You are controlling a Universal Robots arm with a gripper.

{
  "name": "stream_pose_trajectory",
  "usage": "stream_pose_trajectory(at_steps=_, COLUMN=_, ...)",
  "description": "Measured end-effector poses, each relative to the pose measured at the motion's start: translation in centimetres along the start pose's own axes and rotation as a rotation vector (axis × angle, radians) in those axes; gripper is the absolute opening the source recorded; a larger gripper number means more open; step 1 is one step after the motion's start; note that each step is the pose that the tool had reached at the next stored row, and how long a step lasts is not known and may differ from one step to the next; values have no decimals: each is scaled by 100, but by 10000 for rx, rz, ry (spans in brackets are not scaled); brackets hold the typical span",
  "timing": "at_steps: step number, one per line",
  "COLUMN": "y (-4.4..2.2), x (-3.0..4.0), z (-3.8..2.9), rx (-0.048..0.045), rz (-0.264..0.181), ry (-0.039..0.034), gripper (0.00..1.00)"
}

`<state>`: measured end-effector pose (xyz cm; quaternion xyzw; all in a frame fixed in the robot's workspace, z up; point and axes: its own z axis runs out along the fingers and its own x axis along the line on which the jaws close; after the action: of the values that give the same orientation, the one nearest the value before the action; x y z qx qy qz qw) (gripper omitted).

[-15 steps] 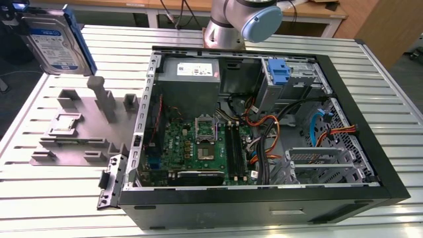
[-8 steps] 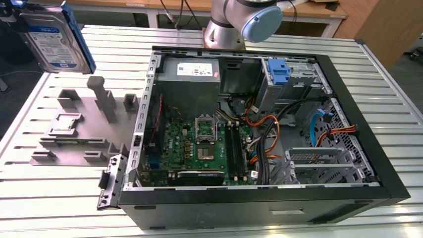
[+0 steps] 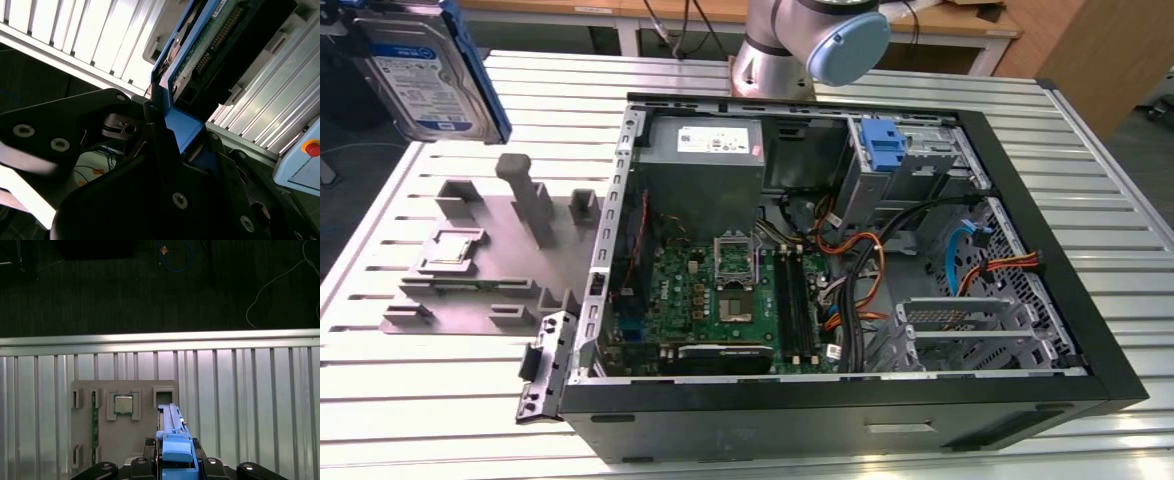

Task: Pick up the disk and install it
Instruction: 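Pick up the disk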

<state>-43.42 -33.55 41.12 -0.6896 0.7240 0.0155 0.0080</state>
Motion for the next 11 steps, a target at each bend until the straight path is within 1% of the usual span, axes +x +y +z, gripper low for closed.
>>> stream_pose_trajectory(at_steps=11, y=1, x=-4, z=-103, rx=-1, rz=1, ry=0, gripper=37)
